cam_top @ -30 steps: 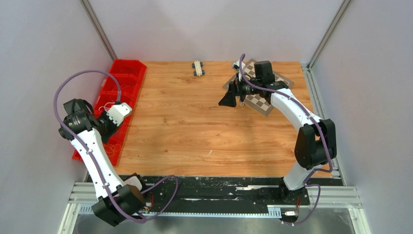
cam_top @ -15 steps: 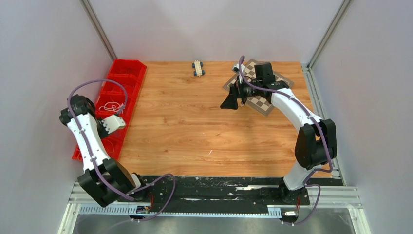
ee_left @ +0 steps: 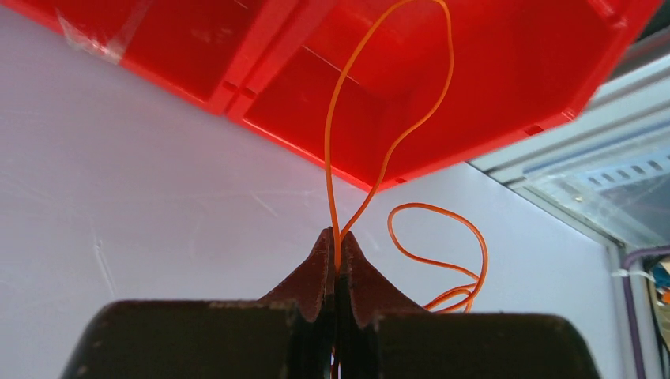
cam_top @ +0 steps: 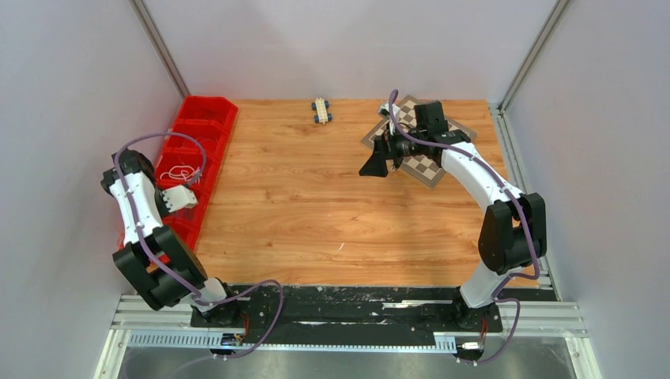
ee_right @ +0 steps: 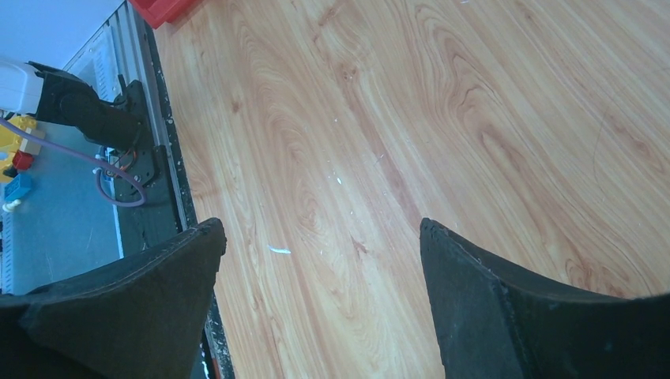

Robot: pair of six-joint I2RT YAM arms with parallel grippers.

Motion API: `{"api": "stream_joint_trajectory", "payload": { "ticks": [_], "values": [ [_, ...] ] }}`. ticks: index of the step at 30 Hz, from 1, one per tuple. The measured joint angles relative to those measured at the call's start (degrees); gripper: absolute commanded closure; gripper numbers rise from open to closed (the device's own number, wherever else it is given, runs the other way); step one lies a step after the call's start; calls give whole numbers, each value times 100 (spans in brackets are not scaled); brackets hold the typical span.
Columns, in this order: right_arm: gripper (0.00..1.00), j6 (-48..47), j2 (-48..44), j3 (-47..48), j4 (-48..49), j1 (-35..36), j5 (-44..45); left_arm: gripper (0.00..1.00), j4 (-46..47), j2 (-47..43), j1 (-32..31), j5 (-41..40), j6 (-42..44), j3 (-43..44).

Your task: Untangle the cables

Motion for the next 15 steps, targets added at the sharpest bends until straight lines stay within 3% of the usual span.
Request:
{"api": "stream_joint_trajectory", "payload": {
  "ticks": [15],
  "values": [
    [9, -2, 0, 26, -177, 0, 107, 100, 931, 400, 0, 894, 678, -293]
  ]
}}
